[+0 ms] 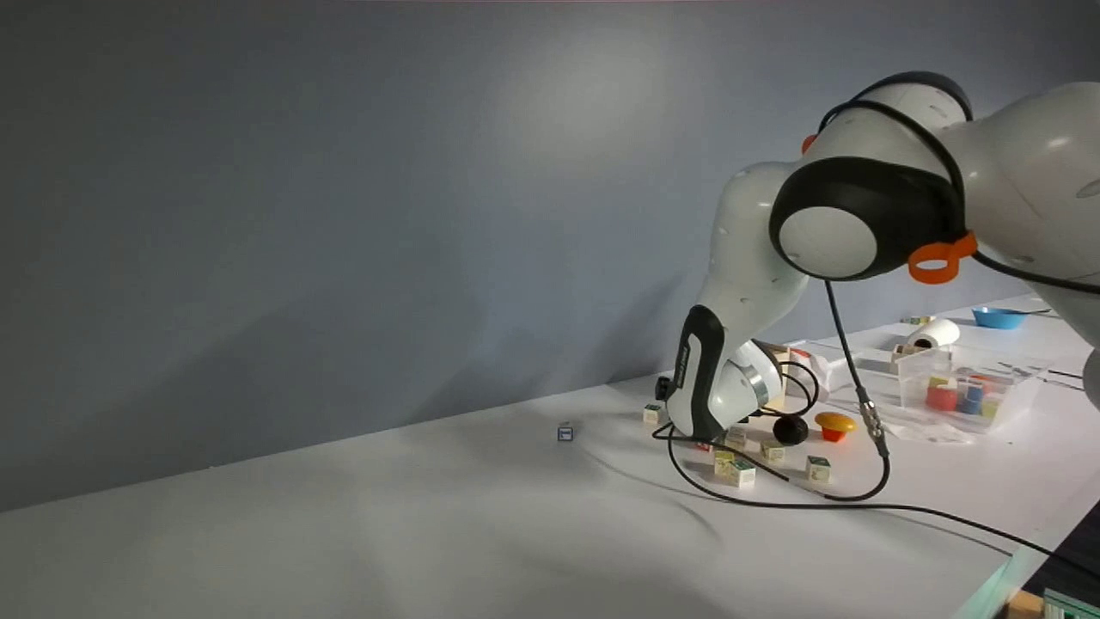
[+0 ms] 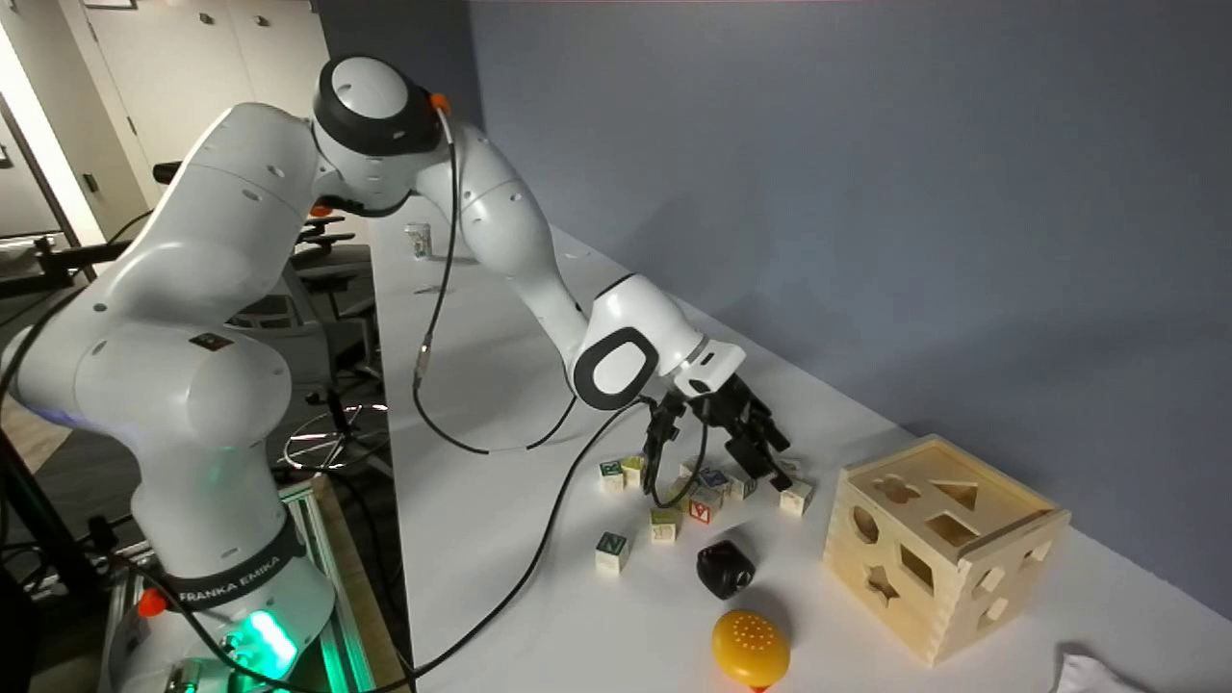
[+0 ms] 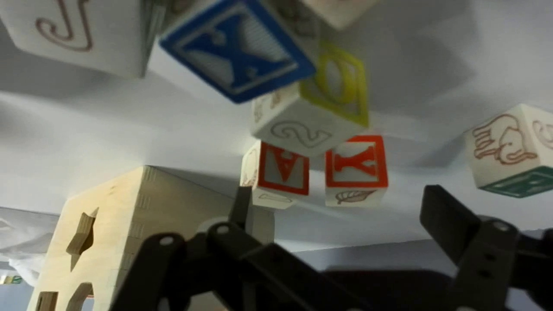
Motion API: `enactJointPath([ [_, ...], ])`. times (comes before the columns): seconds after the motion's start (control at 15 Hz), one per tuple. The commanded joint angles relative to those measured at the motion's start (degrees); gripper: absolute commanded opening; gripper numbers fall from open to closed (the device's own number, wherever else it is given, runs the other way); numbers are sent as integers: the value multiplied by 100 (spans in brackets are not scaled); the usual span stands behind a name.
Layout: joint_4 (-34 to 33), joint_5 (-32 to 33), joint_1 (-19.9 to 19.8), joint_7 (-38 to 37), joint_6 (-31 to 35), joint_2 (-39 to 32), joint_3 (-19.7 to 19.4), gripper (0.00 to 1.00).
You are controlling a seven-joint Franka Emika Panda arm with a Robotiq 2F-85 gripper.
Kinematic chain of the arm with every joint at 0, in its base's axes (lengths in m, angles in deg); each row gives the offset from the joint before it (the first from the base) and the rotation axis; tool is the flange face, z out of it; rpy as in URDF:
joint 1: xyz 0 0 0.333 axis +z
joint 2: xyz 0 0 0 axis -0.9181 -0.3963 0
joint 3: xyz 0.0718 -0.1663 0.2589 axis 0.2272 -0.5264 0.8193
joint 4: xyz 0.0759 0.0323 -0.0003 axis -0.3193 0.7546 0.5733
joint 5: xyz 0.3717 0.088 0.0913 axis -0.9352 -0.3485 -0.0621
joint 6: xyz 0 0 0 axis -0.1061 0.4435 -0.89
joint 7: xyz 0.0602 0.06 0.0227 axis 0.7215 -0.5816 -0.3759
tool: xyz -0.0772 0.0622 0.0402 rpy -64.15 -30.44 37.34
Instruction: Move two right blocks to the left
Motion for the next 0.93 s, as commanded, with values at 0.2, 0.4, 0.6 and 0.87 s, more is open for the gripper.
enactJointPath([
  [0.2,300,-589,414,389,118,-19,-316,100],
  [0.4,304,-593,283,504,234,49,-180,100],
  [0.6,265,-585,32,684,492,71,91,100],
  [0.87,277,-720,-112,794,510,56,239,100],
])
